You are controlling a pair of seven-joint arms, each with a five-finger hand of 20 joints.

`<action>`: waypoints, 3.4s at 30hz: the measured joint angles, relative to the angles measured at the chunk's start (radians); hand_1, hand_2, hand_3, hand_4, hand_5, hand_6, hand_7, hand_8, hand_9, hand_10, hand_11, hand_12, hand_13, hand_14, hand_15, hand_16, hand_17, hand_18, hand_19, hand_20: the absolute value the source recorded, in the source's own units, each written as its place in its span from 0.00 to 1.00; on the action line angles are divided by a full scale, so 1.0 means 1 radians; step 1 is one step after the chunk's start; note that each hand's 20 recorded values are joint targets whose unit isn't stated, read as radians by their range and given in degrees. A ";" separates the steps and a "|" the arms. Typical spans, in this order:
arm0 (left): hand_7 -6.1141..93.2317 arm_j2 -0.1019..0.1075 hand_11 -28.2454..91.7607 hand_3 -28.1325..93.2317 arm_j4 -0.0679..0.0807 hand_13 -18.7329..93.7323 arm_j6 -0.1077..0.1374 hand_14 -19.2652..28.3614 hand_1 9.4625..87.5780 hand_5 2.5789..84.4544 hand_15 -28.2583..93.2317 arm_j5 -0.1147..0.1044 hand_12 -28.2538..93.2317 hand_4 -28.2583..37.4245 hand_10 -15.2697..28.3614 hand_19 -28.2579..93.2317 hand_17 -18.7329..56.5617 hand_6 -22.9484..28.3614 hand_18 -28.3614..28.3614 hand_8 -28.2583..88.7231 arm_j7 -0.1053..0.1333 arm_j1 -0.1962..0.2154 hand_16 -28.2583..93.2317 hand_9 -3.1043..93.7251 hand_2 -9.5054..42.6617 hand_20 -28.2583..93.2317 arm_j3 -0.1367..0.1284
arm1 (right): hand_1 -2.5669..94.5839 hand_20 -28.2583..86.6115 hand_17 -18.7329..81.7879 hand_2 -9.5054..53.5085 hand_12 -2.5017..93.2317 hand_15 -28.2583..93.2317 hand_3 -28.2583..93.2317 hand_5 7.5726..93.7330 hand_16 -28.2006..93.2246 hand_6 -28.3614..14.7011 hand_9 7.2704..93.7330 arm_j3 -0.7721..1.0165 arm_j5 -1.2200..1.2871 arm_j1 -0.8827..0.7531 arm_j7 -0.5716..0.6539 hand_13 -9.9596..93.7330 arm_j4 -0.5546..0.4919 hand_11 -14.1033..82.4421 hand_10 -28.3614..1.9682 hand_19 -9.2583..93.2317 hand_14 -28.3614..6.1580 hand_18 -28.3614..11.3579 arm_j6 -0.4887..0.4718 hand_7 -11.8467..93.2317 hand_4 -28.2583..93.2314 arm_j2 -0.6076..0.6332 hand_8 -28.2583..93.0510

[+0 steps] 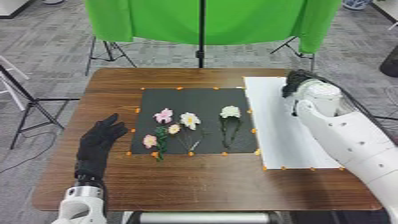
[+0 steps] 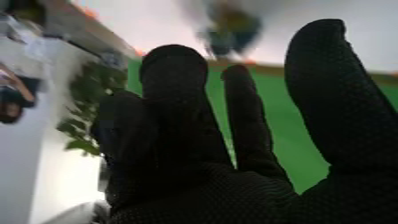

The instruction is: Arrange flowers

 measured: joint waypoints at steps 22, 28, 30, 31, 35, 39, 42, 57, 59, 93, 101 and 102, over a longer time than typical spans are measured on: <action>0.18 -0.003 0.42 0.80 0.003 0.47 -0.001 0.80 0.16 0.53 0.51 0.000 0.32 0.00 0.67 0.36 0.26 0.54 0.74 0.19 0.001 -0.002 0.20 0.51 0.28 0.38 0.000 | 0.64 0.79 0.87 0.00 0.42 0.78 0.74 0.84 0.49 0.72 0.98 0.087 0.008 -0.290 -0.074 0.98 -0.259 0.23 0.69 1.00 0.80 0.42 0.459 0.34 0.05 0.099 0.27; 0.18 -0.004 0.42 0.80 0.002 0.47 -0.003 0.80 0.16 0.53 0.51 0.000 0.32 0.00 0.67 0.36 0.26 0.54 0.74 0.19 0.001 0.002 0.20 0.51 0.28 0.38 -0.002 | 0.64 0.80 0.86 0.00 0.42 0.78 0.74 0.84 0.49 0.72 0.97 0.178 0.038 -0.442 -0.089 0.97 -0.496 0.22 0.69 1.00 0.80 0.42 0.448 0.34 0.06 0.164 0.27; 0.18 -0.004 0.42 0.80 0.002 0.47 -0.005 0.80 0.16 0.53 0.51 0.001 0.32 0.00 0.67 0.36 0.26 0.54 0.74 0.19 0.001 0.002 0.20 0.51 0.28 0.38 -0.002 | 0.64 0.80 0.86 0.00 0.42 0.78 0.74 0.84 0.50 0.72 0.97 0.182 0.047 -0.475 -0.096 0.97 -0.545 0.22 0.69 1.00 0.79 0.42 0.441 0.34 0.06 0.163 0.27; 0.18 -0.004 0.42 0.80 0.002 0.47 -0.006 0.80 0.16 0.53 0.51 0.001 0.32 0.00 0.67 0.36 0.26 0.54 0.74 0.19 0.001 0.002 0.20 0.51 0.28 0.38 -0.002 | 0.64 0.80 0.86 0.00 0.42 0.78 0.74 0.84 0.50 0.72 0.97 0.181 0.052 -0.490 -0.101 0.97 -0.563 0.22 0.69 1.00 0.79 0.42 0.439 0.34 0.06 0.159 0.27; 0.18 -0.004 0.42 0.80 0.003 0.47 -0.009 0.80 0.16 0.53 0.51 0.001 0.32 0.00 0.67 0.36 0.26 0.54 0.74 0.19 0.000 0.001 0.20 0.51 0.28 0.38 -0.002 | 0.64 0.80 0.86 0.00 0.42 0.78 0.74 0.83 0.50 0.72 0.97 0.153 0.060 -0.527 -0.120 0.97 -0.577 0.22 0.68 1.00 0.79 0.42 0.439 0.34 0.06 0.127 0.27; 0.18 -0.004 0.42 0.80 0.003 0.47 -0.012 0.80 0.16 0.53 0.51 0.001 0.32 0.00 0.67 0.36 0.26 0.54 0.74 0.19 -0.001 -0.002 0.20 0.51 0.28 0.38 -0.002 | 0.63 0.80 0.86 0.00 0.42 0.78 0.74 0.82 0.50 0.72 0.96 0.111 0.065 -0.534 -0.129 0.97 -0.552 0.22 0.68 1.00 0.79 0.42 0.439 0.34 0.06 0.088 0.27; 0.18 -0.004 0.42 0.80 0.003 0.47 -0.012 0.80 0.16 0.53 0.51 0.001 0.32 0.00 0.67 0.36 0.26 0.54 0.74 0.19 -0.002 -0.004 0.20 0.51 0.28 0.38 -0.002 | 0.61 0.80 0.86 0.00 0.41 0.78 0.72 0.80 0.50 0.71 0.93 0.105 0.072 -0.545 -0.135 0.96 -0.545 0.22 0.66 1.00 0.79 0.42 0.440 0.33 0.07 0.069 0.27; 0.18 -0.004 0.42 0.80 0.004 0.47 -0.015 0.80 0.16 0.53 0.51 0.001 0.32 0.00 0.67 0.36 0.25 0.54 0.74 0.19 -0.003 -0.004 0.20 0.51 0.27 0.38 -0.001 | 0.40 0.80 0.86 0.00 0.24 0.77 0.78 0.69 0.49 0.65 0.80 0.136 0.101 -0.599 -0.143 0.96 -0.582 0.36 0.52 1.00 0.79 0.42 0.415 0.28 0.06 0.060 0.15; 0.18 -0.004 0.42 0.80 0.004 0.47 -0.015 0.80 0.16 0.53 0.51 0.001 0.32 0.00 0.67 0.36 0.26 0.54 0.74 0.19 -0.003 -0.003 0.20 0.51 0.27 0.38 -0.002 | 0.38 0.81 0.87 0.00 0.24 0.78 0.76 0.65 0.50 0.64 0.80 0.149 0.101 -0.608 -0.141 0.97 -0.593 0.37 0.51 1.00 0.79 0.42 0.403 0.26 0.06 0.060 0.16; 0.19 0.000 0.43 0.81 0.000 0.49 -0.011 0.79 0.17 0.55 0.52 0.076 0.33 0.00 0.67 0.38 0.28 0.53 0.75 0.18 0.107 -0.007 0.20 0.53 0.25 0.41 0.013 | 0.03 0.46 0.34 0.17 0.15 0.31 0.87 0.36 0.32 0.67 0.39 0.614 1.330 -1.069 -0.800 0.38 -0.738 0.19 0.47 0.15 0.44 0.35 0.342 0.20 0.09 -0.304 0.17; 0.19 -0.001 0.43 0.82 -0.001 0.49 -0.013 0.79 0.17 0.55 0.52 0.077 0.33 0.00 0.67 0.38 0.28 0.53 0.75 0.18 0.105 -0.006 0.20 0.53 0.25 0.41 0.014 | 0.04 0.46 0.35 0.18 0.16 0.32 0.87 0.43 0.33 0.64 0.42 0.616 1.316 -1.069 -0.800 0.40 -0.735 0.20 0.47 0.16 0.41 0.33 0.332 0.21 0.09 -0.305 0.17; 0.19 -0.001 0.43 0.82 -0.001 0.49 -0.013 0.78 0.17 0.55 0.52 0.077 0.33 0.00 0.67 0.38 0.28 0.53 0.75 0.18 0.105 -0.007 0.20 0.53 0.25 0.41 0.014 | 0.04 0.46 0.35 0.18 0.16 0.32 0.87 0.43 0.33 0.64 0.43 0.616 1.314 -1.069 -0.797 0.41 -0.735 0.20 0.47 0.16 0.41 0.33 0.329 0.21 0.09 -0.305 0.17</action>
